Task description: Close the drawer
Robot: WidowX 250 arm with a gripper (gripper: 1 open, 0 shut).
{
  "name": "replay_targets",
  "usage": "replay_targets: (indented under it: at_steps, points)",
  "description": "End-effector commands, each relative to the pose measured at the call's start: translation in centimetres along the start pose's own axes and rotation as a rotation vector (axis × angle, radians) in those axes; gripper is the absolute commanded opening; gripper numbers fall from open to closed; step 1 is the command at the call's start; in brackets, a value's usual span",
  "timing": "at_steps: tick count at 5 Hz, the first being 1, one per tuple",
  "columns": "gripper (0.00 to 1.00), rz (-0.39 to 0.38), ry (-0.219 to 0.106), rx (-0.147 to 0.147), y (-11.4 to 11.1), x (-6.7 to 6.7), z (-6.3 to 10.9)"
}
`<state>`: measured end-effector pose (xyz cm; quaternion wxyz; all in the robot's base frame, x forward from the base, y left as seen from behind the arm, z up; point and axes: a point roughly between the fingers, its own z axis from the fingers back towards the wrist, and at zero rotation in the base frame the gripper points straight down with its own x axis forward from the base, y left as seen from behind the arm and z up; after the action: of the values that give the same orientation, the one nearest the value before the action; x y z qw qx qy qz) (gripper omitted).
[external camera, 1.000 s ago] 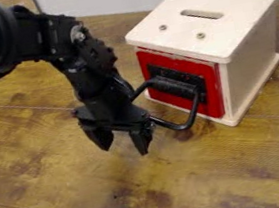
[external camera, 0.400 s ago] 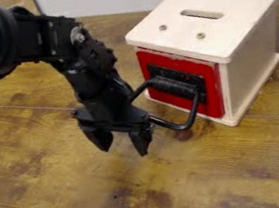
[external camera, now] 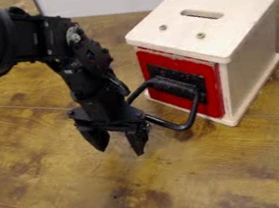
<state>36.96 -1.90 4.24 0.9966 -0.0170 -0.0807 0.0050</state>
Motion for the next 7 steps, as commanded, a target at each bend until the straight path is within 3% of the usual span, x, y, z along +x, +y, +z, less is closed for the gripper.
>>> replay_targets:
  at_steps: [1, 7]
  points:
    - [1.00, 0.013, -0.106, 0.001, 0.60, 1.47, 3.42]
    - [1.00, 0.017, -0.111, 0.006, 0.62, 1.83, 3.82]
